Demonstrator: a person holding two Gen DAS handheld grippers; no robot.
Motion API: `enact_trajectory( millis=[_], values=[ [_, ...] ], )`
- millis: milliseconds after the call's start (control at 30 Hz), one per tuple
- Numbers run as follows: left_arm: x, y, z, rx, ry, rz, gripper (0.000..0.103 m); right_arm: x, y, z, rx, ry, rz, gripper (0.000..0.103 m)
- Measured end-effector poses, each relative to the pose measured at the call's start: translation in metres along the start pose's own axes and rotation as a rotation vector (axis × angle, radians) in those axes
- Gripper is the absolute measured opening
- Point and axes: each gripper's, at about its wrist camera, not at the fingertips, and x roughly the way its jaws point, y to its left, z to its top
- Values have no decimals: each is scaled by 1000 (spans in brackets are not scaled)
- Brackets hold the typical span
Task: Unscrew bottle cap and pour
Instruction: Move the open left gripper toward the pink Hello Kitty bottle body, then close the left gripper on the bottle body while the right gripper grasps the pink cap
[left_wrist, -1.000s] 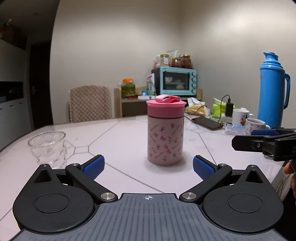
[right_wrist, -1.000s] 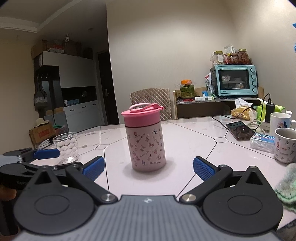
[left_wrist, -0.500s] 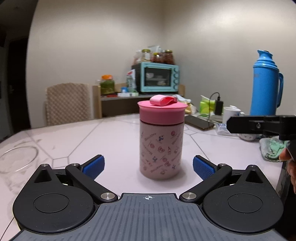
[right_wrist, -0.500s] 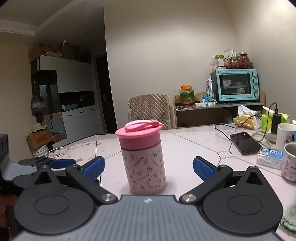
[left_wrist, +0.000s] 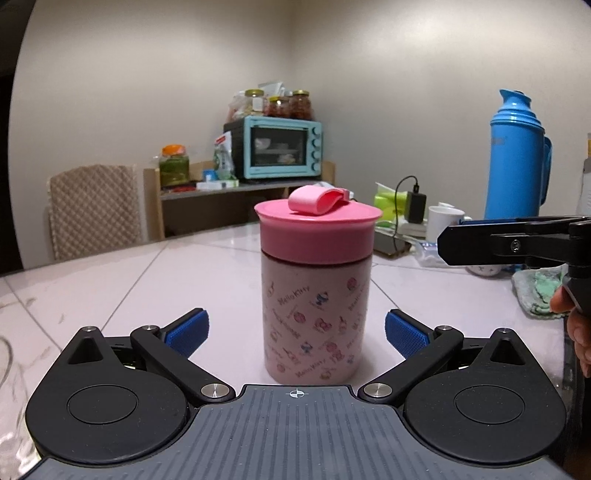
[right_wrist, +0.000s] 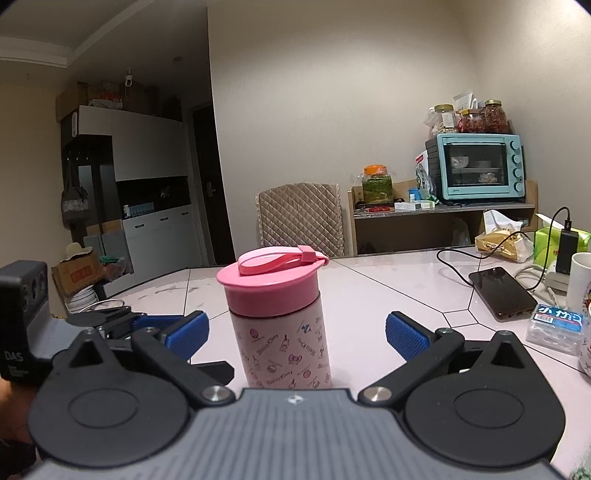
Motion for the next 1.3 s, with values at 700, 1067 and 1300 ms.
enact_trajectory(
  millis=[700, 1067, 1300],
  values=[
    [50, 6, 4, 73, 12, -133, 103, 26, 3, 1, -43, 33, 33, 103],
    [62, 7, 8, 71, -15, -173, 101, 39, 4, 5, -46, 29, 37, 103],
    [62, 8, 10, 67, -38, -174, 94, 49, 6, 5, -47, 34, 44, 103]
  ],
)
